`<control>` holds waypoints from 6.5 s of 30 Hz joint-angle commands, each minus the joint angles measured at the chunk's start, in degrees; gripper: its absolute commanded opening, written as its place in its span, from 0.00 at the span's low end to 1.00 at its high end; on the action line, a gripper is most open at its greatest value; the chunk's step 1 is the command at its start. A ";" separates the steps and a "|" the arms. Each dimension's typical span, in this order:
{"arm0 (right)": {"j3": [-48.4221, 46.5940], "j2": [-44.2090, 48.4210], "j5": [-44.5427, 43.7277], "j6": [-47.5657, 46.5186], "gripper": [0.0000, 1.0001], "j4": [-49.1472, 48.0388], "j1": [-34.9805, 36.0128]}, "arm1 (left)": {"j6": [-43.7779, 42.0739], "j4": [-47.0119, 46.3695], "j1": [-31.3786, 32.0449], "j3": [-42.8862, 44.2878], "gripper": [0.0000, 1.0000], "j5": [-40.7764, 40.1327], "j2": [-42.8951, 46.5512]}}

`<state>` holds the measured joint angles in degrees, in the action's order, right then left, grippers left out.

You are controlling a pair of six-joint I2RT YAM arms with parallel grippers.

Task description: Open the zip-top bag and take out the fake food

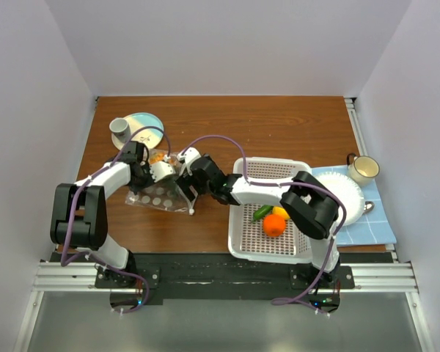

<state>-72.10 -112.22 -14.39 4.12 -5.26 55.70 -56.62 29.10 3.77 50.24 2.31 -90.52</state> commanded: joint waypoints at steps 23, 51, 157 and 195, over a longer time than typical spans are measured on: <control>-5.07 -9.07 5.61 2.91 0.99 -21.19 -0.42 | -2.44 3.24 0.27 0.30 0.00 3.67 1.93; -1.29 -7.57 16.06 5.90 0.21 -23.66 -0.24 | 7.49 8.08 -11.06 16.13 0.00 23.45 -0.53; 2.67 21.45 13.25 0.28 0.99 17.65 6.61 | 14.08 -10.12 -10.18 -0.14 0.00 2.00 -0.18; 0.28 3.14 10.54 -1.83 0.15 12.81 9.16 | 12.32 -8.80 -11.94 1.09 0.00 4.29 0.43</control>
<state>-72.88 -113.60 -0.05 2.76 7.66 64.60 -43.11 20.69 -7.55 50.35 5.39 -92.03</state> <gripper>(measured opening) 0.438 0.015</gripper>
